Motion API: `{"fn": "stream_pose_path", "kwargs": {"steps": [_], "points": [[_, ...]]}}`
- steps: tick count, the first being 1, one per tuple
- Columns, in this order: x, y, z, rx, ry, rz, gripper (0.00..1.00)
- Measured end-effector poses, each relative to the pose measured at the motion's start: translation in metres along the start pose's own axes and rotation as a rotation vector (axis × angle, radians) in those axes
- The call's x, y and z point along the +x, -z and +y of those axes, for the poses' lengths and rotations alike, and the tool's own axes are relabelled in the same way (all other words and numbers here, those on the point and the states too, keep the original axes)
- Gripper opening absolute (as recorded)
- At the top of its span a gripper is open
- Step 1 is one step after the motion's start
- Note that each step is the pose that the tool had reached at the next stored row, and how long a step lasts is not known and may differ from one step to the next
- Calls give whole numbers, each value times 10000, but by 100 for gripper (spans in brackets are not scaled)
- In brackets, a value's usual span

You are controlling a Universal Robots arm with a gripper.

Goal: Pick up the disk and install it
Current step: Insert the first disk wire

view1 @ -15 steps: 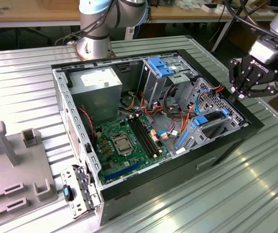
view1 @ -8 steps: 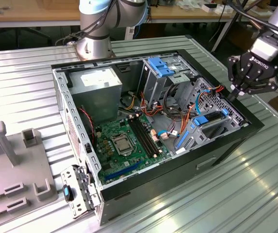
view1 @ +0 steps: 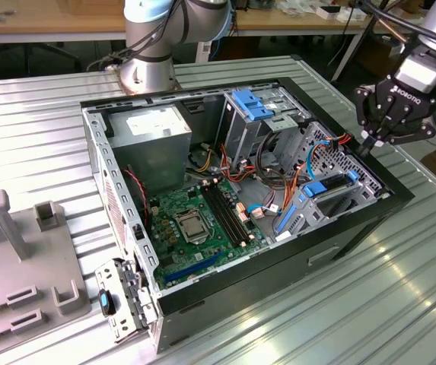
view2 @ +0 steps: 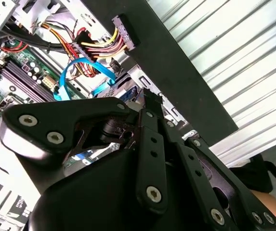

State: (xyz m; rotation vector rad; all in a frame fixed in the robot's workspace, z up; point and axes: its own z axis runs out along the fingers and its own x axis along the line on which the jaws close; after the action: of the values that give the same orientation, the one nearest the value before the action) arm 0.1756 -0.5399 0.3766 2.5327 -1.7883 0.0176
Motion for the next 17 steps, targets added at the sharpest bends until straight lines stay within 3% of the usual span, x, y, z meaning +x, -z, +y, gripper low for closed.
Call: {"fn": "stream_pose_path", "kwargs": {"steps": [6,10,12,14,17], "points": [[-125,6,-46,-40,193,136,11],[-198,10,-73,-37,379,153,11],[-216,10,-80,-26,661,161,11],[-224,9,-83,1,1341,180,11],[-225,9,-84,21,1843,196,11]]}}
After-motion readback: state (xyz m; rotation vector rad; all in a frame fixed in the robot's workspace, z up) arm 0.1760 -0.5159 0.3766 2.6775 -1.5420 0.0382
